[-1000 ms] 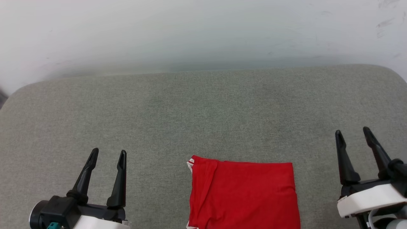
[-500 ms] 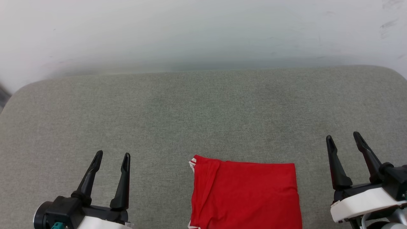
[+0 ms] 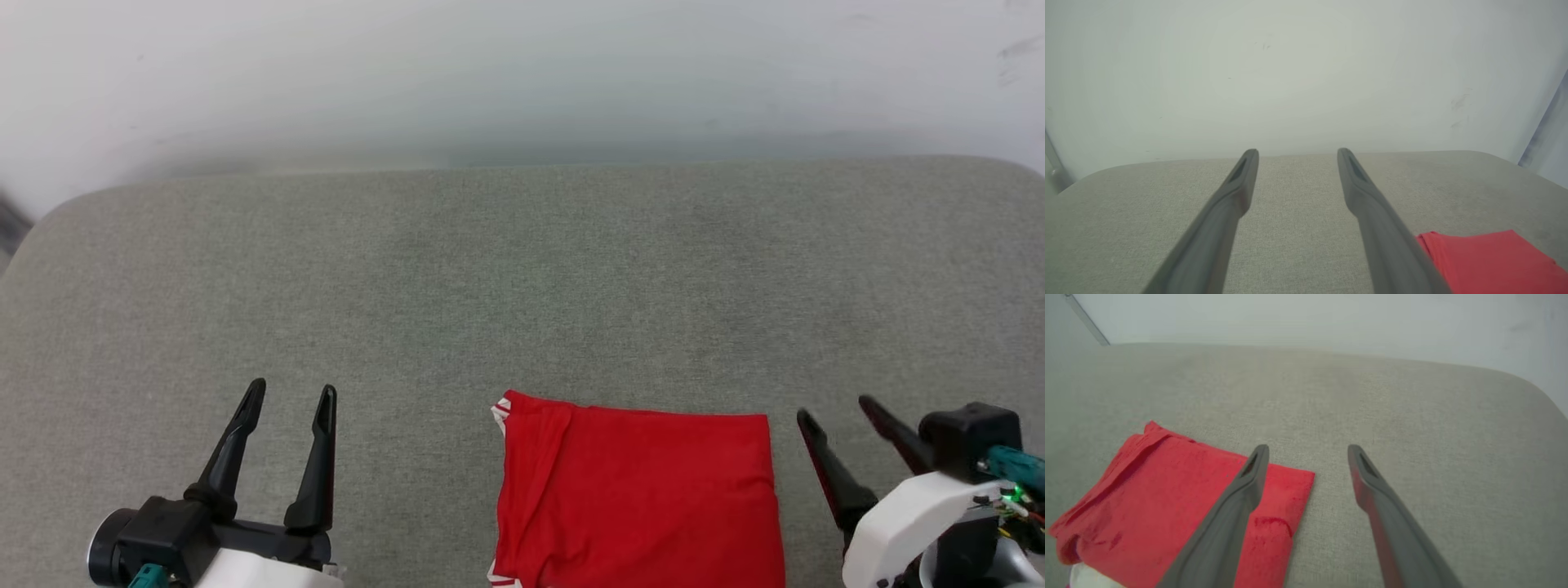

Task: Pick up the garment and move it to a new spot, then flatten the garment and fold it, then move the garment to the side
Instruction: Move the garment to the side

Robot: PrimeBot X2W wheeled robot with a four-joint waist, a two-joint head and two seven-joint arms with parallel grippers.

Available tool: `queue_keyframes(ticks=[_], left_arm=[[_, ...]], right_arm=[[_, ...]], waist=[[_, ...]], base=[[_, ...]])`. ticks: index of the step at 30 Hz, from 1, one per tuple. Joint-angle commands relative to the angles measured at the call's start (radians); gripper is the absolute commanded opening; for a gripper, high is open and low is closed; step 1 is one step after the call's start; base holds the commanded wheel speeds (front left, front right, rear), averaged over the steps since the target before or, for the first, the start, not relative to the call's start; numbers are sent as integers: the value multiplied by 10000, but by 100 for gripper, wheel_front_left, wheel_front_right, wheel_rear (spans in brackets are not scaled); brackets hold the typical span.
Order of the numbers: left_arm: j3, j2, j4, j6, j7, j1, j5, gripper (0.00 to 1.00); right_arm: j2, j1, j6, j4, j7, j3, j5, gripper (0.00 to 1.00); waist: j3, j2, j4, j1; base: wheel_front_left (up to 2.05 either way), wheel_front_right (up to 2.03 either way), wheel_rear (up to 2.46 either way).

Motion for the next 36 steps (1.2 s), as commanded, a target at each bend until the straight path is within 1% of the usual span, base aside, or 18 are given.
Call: queue_keyframes(ticks=[1,2,5,7,10,12,13,14,17,21,25,26,28,29,30,31,33,36], left_arm=[[-16,-5,-5,-15,-48,-102,-35,100],[-32,-12,-7,-16,-48,-145,-42,100],[-57,-10,5,-15,-49,-255,-65,100],[-101,-10,13,-16,-49,-316,-75,100],[-187,13,36,-16,-50,-501,-60,100],[-234,22,64,-16,-49,-555,-63,100],[-234,22,64,-16,-49,-555,-63,100],[-276,31,90,-16,-49,-655,-54,100],[-335,49,131,-16,-49,-758,-34,100],[-394,70,166,-16,-49,-901,-37,100],[-416,83,187,-16,-49,-939,-50,100],[-446,86,195,-16,-49,-997,-47,100],[-481,90,218,-16,-49,-1006,-47,100],[-510,93,233,-16,-49,-1020,-43,100],[-534,94,246,-16,-49,-1038,-37,100],[-548,99,268,-16,-49,-1049,-33,100],[-539,122,295,-16,-50,-1020,-43,100],[-577,141,317,-16,-50,-901,-56,100]], right_arm=[[-143,199,-5,-196,912,30,144,100],[-173,236,-4,-305,1511,33,236,100],[64,354,-4,-577,3205,-100,487,100],[64,358,-4,-698,4156,-90,420,100],[353,240,-4,-558,5107,-269,340,100],[548,123,-4,-391,5524,-353,305,100],[548,123,-4,-391,5524,-353,305,100],[754,-4,-4,-136,5739,-460,372,100],[924,-163,-4,365,5903,-468,295,100],[1075,-354,-4,1093,5824,-450,140,100],[1146,-447,-2,1632,5742,-268,133,100],[1235,-526,-1,2169,5683,-48,187,100],[1212,-555,13,2518,5623,212,80,100],[1166,-579,12,2662,5558,316,31,85],[1107,-632,13,2738,5419,399,-47,33],[1055,-733,12,2766,5267,447,-91,0],[867,-905,9,2708,4991,557,-218,0],[376,-1273,-10,2464,4577,845,-709,0]], waist=[[113,0,61,0],[171,0,88,0],[350,0,184,0],[487,0,268,0],[691,0,420,0],[809,0,526,0],[809,0,526,0],[922,0,634,0],[1056,0,794,0],[1182,0,983,0],[1269,0,1081,0],[1330,0,1139,0],[1354,0,1170,0],[1358,0,1182,0],[1354,0,1189,0],[1337,0,1188,0],[1277,0,1147,0],[1120,0,1010,0]], base=[[0,0,0],[0,0,0],[0,0,0],[0,0,0],[0,0,0],[0,0,0],[0,0,0],[0,0,0],[0,0,0],[0,0,0],[0,0,0],[0,0,0],[0,0,0],[0,0,0],[0,0,0],[0,0,0],[0,0,0],[0,0,0]])
